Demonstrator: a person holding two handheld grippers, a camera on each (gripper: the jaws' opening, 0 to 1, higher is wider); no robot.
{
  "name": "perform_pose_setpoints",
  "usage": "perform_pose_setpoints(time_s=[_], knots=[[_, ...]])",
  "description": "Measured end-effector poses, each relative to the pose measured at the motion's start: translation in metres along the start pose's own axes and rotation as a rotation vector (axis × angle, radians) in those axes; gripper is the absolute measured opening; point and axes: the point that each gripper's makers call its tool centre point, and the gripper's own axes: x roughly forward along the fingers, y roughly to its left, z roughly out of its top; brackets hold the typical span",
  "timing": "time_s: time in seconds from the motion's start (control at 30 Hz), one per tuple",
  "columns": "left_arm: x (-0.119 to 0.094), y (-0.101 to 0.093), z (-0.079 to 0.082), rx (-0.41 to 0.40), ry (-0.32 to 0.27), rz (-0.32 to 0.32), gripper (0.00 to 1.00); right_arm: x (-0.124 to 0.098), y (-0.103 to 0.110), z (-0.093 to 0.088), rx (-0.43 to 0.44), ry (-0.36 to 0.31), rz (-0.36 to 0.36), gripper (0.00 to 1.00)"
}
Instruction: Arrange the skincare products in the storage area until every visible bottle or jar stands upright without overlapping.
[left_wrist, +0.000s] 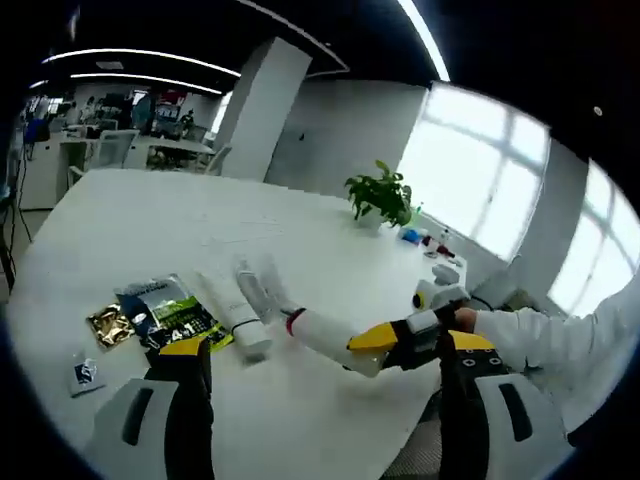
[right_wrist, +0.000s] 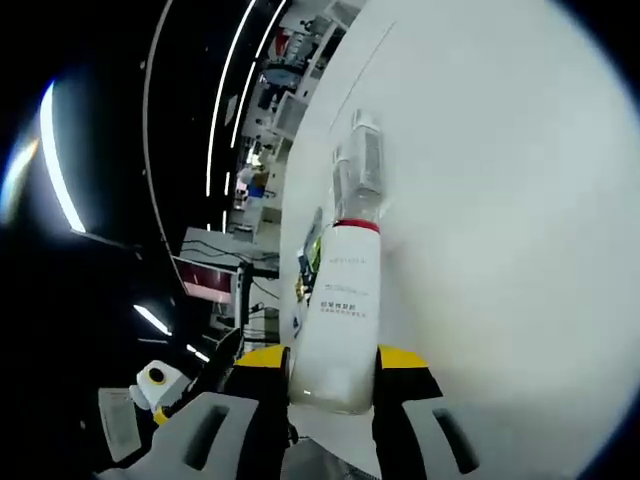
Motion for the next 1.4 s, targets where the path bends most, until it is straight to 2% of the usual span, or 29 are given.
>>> perform_pose_setpoints(time_s=[0.07,0.13,0.17,0.23,0.3,0.33,0.37,0.43,0.47,0.57,0.63,0.73,0.83,0.97,1.07,1.17,1.2,1.33,1.37,1.4], knots=[[0.008,0.001,-0.012,-0.06,0.034,-0.005,0.81,0.001,0.003,-0.001,0.023,-0.001,0.019,0.22],[0.016,0.004,-0.018,-0.094,0.046,-0.011,0.79,0.002,0.004,-0.003,0.004,0.012,0.011,0.22],[0.018,0.006,-0.018,-0.11,0.047,-0.009,0.78,0.003,0.004,-0.006,-0.001,0.018,0.01,0.22],[0.026,0.01,-0.019,-0.208,0.043,-0.015,0.76,0.005,0.006,-0.008,0.017,0.028,0.028,0.22],[0.033,0.015,-0.017,-0.288,0.028,-0.005,0.69,0.006,0.007,-0.009,0.019,0.029,0.029,0.22],[0.036,0.016,-0.016,-0.296,0.021,-0.008,0.66,0.006,0.008,-0.009,0.016,0.029,0.03,0.22],[0.041,0.019,-0.017,-0.314,0.019,-0.008,0.65,0.005,0.008,-0.009,0.011,0.028,0.028,0.22],[0.049,0.024,-0.021,-0.359,0.02,0.008,0.71,0.005,0.009,-0.009,0.016,0.029,0.037,0.22],[0.052,0.024,-0.023,-0.361,0.026,0.008,0.73,0.006,0.01,-0.009,0.016,0.028,0.041,0.22],[0.063,0.026,-0.03,-0.396,0.043,0.02,0.68,0.007,0.014,-0.012,-0.008,0.039,0.047,0.22],[0.07,0.03,-0.031,-0.425,0.039,0.029,0.68,0.008,0.017,-0.013,-0.005,0.045,0.059,0.22],[0.074,0.028,-0.032,-0.465,0.016,0.022,0.67,0.008,0.019,-0.016,-0.045,0.053,0.056,0.22],[0.075,0.022,-0.034,-0.453,0.025,0.012,0.67,0.011,0.024,-0.021,-0.075,0.069,0.061,0.22],[0.074,0.027,-0.034,-0.457,0.022,0.031,0.63,0.014,0.032,-0.027,-0.113,0.086,0.08,0.22],[0.071,0.031,-0.032,-0.458,0.011,0.042,0.59,0.019,0.036,-0.036,-0.24,0.113,0.066,0.22],[0.068,0.034,-0.023,-0.46,-0.018,0.044,0.61,0.023,0.039,-0.045,-0.306,0.147,0.066,0.22],[0.068,0.037,-0.025,-0.466,-0.007,0.055,0.63,0.025,0.036,-0.046,-0.375,0.149,0.04,0.22],[0.065,0.043,-0.027,-0.467,-0.011,0.082,0.58,0.029,0.036,-0.048,-0.531,0.145,-0.005,0.22],[0.064,0.046,-0.026,-0.452,-0.019,0.094,0.55,0.029,0.035,-0.048,-0.629,0.148,-0.026,0.22],[0.064,0.048,-0.025,-0.445,-0.025,0.105,0.53,0.03,0.037,-0.049,-0.669,0.147,-0.032,0.22]])
